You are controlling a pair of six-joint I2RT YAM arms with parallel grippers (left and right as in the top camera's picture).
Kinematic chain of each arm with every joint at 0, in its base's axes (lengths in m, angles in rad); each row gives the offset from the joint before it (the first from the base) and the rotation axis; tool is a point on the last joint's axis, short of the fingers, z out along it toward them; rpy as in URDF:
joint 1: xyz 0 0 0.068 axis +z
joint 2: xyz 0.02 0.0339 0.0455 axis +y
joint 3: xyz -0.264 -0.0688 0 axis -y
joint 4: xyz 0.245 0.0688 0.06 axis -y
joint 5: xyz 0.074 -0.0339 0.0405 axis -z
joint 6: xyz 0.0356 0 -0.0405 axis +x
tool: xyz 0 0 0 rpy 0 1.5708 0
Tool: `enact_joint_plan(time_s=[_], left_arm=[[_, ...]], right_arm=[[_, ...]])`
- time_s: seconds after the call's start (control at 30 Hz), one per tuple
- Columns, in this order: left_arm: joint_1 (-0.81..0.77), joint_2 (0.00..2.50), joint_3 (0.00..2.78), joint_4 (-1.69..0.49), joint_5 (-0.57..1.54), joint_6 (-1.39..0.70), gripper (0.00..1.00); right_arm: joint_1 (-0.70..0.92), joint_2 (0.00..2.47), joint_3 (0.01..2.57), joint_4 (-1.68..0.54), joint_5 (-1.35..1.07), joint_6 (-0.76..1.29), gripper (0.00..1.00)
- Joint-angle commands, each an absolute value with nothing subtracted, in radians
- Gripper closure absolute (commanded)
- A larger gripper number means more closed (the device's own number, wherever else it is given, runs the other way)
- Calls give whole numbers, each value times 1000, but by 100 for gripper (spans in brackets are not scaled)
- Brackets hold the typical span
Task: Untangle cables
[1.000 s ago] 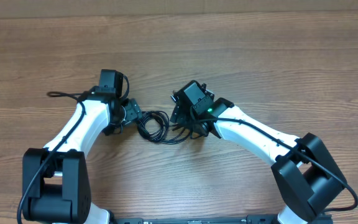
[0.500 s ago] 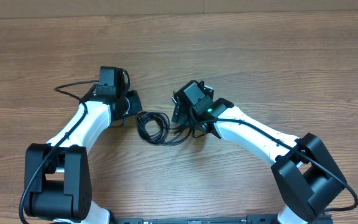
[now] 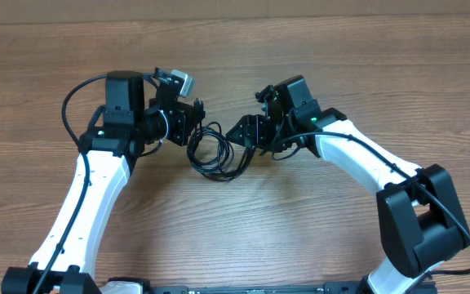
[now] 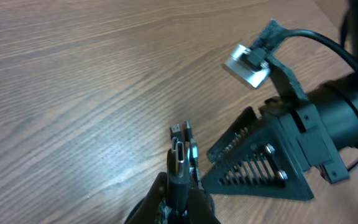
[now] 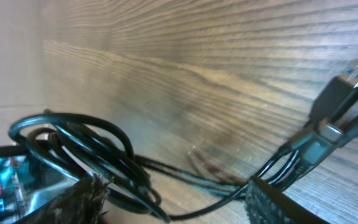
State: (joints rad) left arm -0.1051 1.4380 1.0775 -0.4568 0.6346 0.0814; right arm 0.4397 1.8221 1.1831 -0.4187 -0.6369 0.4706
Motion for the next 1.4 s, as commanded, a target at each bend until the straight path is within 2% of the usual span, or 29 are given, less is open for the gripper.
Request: enact_joint_plan(time_s=[0.0,0.03,0.1,0.17,0.27,0.33,0.5,0.7,0.83,0.9,0.97,1.13,1.17,1.2,1.23,1.33,1.37], left_arm=[[-112,1423,1102,-503,601,37,96],[-112,1441,1101,-545,464,-40,96],[-112,1459,1101,-568,373,-113,96],[-112,1501,1101,-600,240,-334,96],[-112,1578,1100,-617,195,-557,96],[-110,1633,1100,-616,176,-604,96],[-108,1702,1101,-596,86,-606,96],[-35,1709,1101,-568,70,-618,96],[35,1734,1100,-583,79,-698,96],[52,1748,1100,-579,125,-703,93],[52,1770,1099,-563,185,-702,96],[52,1779,1100,-556,184,-702,96],[52,1779,1100,-556,184,-702,93],[52,1778,1100,-552,187,-682,84],[52,1778,1100,-545,200,-659,82],[52,1778,1100,-496,289,-517,84],[52,1778,1100,-496,289,-503,78]], right_arm=[[432,1797,1177,-429,-688,437,30],[432,1797,1177,-458,-645,443,29],[432,1797,1177,-475,-629,447,29],[433,1797,1177,-505,-594,547,30],[433,1797,1177,-608,-436,836,43],[434,1797,1177,-637,-434,916,47],[491,1797,1177,-641,-418,1038,52],[660,1797,1177,-640,-206,1421,51],[720,1797,1177,-625,-126,1573,51],[726,1797,1177,-610,-114,1602,51],[735,1797,1177,-570,-78,1658,51],[753,1797,1177,-464,-41,1695,53],[761,1797,1177,-464,-34,1707,55],[773,1797,1177,-466,-13,1706,55],[781,1797,1177,-469,0,1706,57],[828,1797,1177,-511,-1,1706,60],[839,1797,1177,-532,-1,1706,60]])
